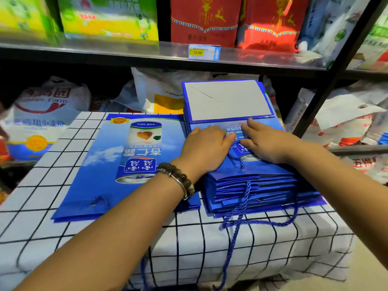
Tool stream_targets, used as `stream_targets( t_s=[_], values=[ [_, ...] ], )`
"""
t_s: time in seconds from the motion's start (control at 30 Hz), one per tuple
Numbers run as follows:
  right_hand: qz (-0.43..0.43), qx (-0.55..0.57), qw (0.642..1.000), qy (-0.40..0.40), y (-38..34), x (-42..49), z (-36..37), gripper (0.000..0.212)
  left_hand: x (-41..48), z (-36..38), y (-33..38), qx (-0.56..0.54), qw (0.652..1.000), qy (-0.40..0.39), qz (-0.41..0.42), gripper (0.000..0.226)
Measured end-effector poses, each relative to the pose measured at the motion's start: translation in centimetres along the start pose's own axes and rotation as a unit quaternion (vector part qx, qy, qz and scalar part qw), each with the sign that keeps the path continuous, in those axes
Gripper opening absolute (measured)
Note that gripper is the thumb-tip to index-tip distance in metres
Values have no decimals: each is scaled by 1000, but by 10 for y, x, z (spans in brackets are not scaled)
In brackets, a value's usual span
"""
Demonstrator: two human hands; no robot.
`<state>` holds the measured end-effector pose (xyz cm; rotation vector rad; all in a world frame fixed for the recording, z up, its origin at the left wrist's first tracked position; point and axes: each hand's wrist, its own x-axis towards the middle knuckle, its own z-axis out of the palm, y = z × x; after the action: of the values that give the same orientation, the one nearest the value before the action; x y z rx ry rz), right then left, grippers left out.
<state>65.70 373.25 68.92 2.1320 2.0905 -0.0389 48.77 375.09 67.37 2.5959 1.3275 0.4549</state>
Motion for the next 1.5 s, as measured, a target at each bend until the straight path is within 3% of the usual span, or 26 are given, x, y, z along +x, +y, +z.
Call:
stream_targets(
  t_s=[0.1,0.2,0.3,0.4,0.53,0.63,0.77,0.97,1.07,1.13,1.23,1.27,1.4,1.43,1.5],
  values=[
    [-2,-99,994,52,-7,-6,-28,47,-22,-27,8,-3,991,131,17,38],
    [-24,-168,976,136,-27,-16,-60,39,-49,-51,-3,-70,981,183,17,30],
    [-76,-144,960,227,-70,-33,-84,38,-89,-66,-34,-39,990,134,-31,26],
    [-170,-13,948,268,-132,-61,-80,35,-134,-66,-72,24,990,72,-115,24],
    [-260,92,948,159,-190,-74,-27,29,-177,-44,-113,17,987,27,-154,46],
    [-256,115,956,84,-206,-63,16,28,-192,-27,-123,37,994,34,-99,49],
    [-256,154,950,90,-212,-58,45,31,-202,-24,-127,47,995,76,-46,26],
    [-258,203,938,107,-213,-62,50,30,-203,-27,-118,-26,990,123,-71,20],
    [-253,261,929,72,-215,-63,55,38,-200,-29,-116,-77,977,173,-98,29],
    [-215,397,891,45,-215,-65,56,41,-195,-32,-111,-113,971,180,-110,36],
    [-173,634,753,-44,-204,-67,49,36,-186,-36,-106,-117,963,204,-133,35],
    [-186,639,744,-64,-201,-69,46,34,-183,-40,-103,-121,957,215,-150,29],
    [-190,578,793,-31,-204,-71,44,32,-171,-49,-102,-119,934,266,-210,11],
    [-166,593,787,-15,-205,-70,42,31,-169,-49,-103,-110,933,266,-215,4],
    [-118,634,765,5,-204,-66,33,25,-170,-48,-101,-109,929,272,-227,20]
  ],
)
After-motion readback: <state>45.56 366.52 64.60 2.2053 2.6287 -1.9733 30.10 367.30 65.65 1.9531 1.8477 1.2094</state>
